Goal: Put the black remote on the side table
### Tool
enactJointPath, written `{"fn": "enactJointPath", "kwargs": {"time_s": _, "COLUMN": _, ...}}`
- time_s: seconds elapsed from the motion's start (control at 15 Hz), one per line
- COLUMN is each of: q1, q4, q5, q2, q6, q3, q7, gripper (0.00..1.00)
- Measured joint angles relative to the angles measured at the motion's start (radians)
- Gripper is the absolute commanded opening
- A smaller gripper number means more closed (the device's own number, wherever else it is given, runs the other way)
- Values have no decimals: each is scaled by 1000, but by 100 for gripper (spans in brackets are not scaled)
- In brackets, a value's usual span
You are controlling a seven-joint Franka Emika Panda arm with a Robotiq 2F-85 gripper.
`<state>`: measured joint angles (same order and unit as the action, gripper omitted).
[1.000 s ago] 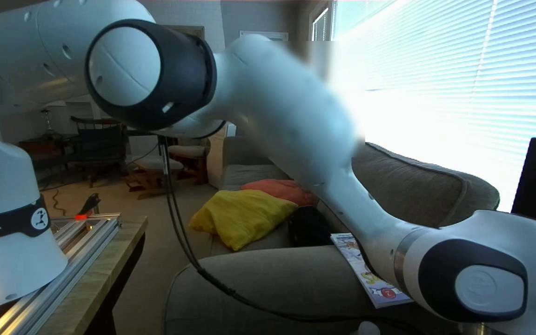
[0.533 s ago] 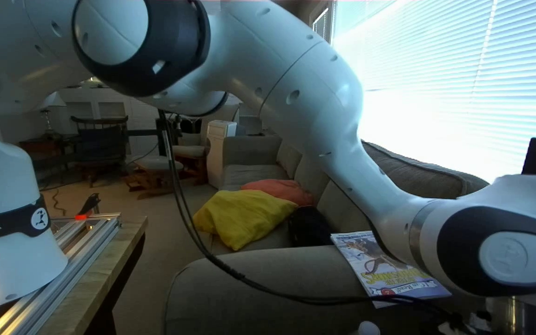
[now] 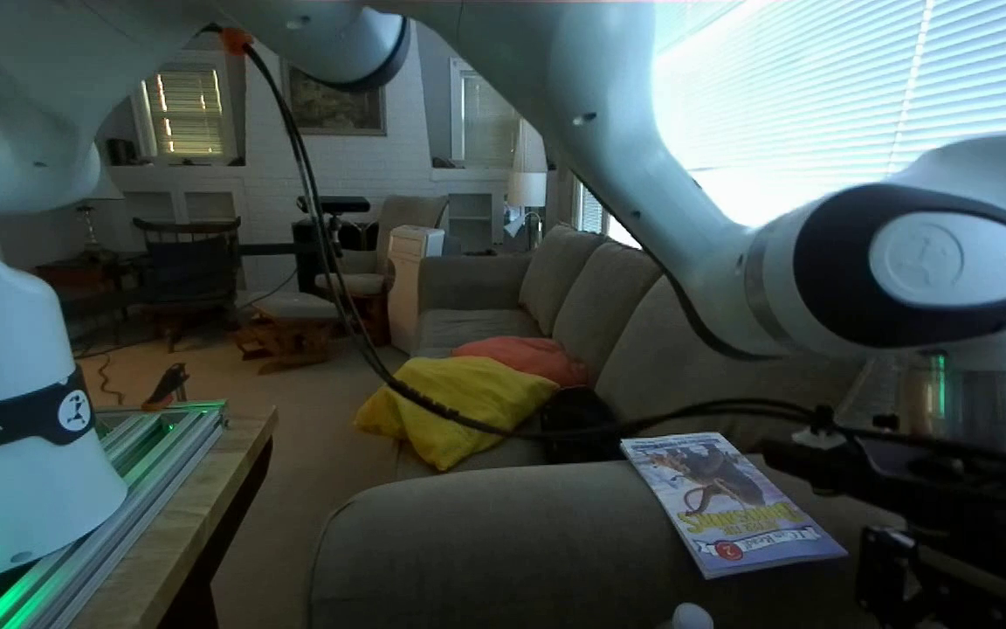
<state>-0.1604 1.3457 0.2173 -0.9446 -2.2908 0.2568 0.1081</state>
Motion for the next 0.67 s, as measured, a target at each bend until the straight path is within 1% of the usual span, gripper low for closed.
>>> {"fn": "enactJointPath", "kwargs": {"time_s": 0.4, "q1": 84, "q4": 255, "q5": 4, "q2": 283, "q6": 70, "q3": 1, "q7": -103, "gripper": 100}}
{"fn": "enactJointPath", "kwargs": {"time_s": 0.67, "q1": 118, "q4": 440, "q5": 17, "q2": 478, "q6": 72, "q3": -21, "q7": -109, "gripper": 100}}
